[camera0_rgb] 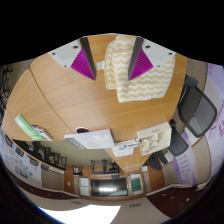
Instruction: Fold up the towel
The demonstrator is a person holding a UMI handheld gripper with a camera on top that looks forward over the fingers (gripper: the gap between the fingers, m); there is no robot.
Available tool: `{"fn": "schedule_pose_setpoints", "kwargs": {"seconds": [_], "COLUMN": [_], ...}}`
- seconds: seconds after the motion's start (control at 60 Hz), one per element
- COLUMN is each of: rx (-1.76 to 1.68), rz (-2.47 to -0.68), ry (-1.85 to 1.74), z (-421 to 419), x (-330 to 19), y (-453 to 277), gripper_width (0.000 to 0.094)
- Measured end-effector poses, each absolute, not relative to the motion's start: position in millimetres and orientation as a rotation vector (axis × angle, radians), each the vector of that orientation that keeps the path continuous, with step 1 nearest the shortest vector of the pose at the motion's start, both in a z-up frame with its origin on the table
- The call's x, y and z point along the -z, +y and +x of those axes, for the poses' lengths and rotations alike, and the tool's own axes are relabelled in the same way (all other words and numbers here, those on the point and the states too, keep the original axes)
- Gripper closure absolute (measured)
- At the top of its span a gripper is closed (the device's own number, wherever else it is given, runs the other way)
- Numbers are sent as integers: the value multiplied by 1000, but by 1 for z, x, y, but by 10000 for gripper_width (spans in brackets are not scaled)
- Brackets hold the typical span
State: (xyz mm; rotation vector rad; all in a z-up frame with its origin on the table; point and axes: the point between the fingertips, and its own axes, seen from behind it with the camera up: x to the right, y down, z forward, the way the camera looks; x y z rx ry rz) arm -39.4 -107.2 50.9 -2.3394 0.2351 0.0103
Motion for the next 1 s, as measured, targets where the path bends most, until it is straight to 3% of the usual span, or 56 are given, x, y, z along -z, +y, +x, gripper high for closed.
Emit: {"fn": "schedule_pose_setpoints", "kwargs": {"seconds": [0.05,0.1,0.4,0.617,1.0], "rx": [5,31,68,119,175], "rz": [-2329,-2321,-2264,-2202,-2164], "ry": [222,193,1,-21,-36], "z": [-27,-18,-54,-98,-153], "x": [-57,-68,-139,-192,-235], "y": [-109,-109,-142,-209,-343], "gripper_width": [145,73,79,80,82]}}
